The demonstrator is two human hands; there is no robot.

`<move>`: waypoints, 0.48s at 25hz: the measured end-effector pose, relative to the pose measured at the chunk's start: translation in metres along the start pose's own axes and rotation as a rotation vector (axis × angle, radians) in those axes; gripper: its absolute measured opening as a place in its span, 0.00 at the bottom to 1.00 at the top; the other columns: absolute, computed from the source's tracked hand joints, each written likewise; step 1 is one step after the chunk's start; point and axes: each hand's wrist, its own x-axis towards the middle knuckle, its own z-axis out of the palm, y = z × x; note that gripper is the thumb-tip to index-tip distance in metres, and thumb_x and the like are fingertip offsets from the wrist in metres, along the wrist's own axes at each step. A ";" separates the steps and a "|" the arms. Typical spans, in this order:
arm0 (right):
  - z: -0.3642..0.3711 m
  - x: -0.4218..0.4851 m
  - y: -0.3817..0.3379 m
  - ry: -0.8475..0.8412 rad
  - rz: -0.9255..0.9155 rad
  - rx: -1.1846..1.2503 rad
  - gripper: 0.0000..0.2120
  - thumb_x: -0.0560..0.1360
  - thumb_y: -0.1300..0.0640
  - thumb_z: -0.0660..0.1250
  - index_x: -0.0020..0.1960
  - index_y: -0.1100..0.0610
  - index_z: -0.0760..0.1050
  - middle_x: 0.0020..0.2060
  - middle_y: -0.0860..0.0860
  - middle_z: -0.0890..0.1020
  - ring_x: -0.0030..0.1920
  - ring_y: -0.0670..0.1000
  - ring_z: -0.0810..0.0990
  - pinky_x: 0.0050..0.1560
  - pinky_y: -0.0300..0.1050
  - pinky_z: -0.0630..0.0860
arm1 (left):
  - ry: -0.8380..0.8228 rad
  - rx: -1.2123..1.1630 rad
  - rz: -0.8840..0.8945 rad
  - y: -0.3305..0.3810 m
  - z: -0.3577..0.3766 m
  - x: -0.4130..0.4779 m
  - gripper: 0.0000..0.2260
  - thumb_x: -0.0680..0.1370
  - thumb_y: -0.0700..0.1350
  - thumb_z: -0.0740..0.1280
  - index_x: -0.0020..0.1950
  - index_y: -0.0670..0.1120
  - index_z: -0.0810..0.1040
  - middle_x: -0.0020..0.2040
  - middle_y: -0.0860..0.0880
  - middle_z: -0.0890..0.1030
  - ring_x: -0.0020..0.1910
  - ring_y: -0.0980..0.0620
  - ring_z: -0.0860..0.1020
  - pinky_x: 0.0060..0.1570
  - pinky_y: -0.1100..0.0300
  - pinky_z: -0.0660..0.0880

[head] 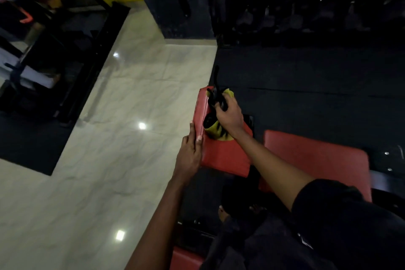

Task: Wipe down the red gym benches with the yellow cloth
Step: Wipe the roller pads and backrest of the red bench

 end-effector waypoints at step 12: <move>0.013 -0.071 0.034 -0.004 0.210 0.015 0.21 0.81 0.57 0.66 0.74 0.58 0.71 0.71 0.54 0.74 0.72 0.54 0.70 0.62 0.33 0.61 | -0.058 0.082 0.196 0.000 -0.008 0.058 0.25 0.87 0.55 0.48 0.83 0.54 0.44 0.83 0.48 0.46 0.80 0.44 0.56 0.75 0.47 0.57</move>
